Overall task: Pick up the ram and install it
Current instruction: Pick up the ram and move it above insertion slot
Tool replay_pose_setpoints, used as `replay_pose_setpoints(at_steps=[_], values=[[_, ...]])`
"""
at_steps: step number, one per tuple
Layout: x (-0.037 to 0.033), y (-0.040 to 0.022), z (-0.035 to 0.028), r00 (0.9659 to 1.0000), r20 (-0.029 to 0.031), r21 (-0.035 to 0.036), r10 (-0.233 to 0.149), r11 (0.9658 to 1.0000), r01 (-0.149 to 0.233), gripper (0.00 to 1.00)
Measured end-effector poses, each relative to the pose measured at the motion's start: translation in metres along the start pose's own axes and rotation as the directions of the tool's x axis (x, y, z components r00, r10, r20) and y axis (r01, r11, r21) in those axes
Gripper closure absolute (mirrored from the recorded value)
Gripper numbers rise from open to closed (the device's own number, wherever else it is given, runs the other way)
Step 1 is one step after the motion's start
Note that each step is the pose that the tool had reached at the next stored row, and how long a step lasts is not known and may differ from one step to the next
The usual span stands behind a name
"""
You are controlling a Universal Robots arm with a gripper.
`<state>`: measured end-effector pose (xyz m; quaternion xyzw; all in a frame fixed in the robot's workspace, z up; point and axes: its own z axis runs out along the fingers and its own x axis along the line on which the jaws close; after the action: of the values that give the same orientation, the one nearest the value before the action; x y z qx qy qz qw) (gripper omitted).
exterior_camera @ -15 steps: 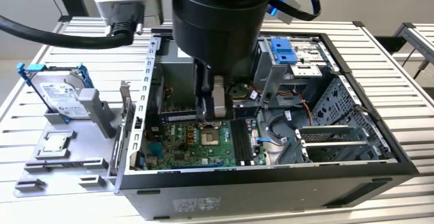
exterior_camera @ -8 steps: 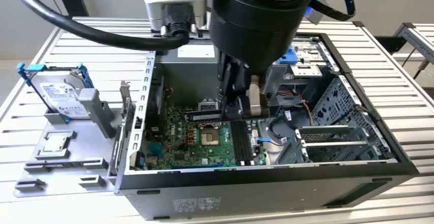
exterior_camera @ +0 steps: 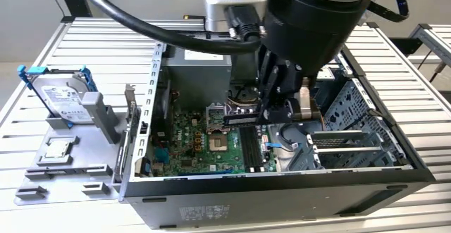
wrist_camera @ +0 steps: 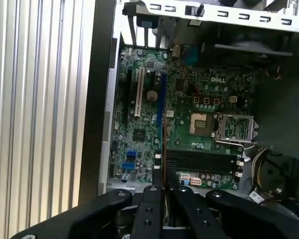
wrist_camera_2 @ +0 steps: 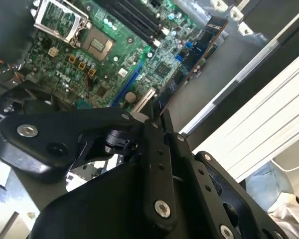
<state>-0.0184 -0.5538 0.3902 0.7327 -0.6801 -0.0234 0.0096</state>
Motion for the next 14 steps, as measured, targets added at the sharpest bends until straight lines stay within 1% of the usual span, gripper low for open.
replay_pose_setpoints(at_steps=[5,11,12,14], values=[[0.0016,-0.0227,-0.001,1.0,0.0,-0.0002,-0.004,1.0,0.004,1.0],[0.0035,-0.0476,-0.0023,1.0,-0.0005,-0.0004,-0.009,1.0,0.009,1.0],[0.0037,-0.0504,-0.0024,0.9999,-0.0005,-0.0004,-0.011,0.9999,0.011,1.0],[0.0038,-0.0536,-0.0024,0.9999,-0.0006,-0.0004,-0.014,0.9999,0.014,1.0]])
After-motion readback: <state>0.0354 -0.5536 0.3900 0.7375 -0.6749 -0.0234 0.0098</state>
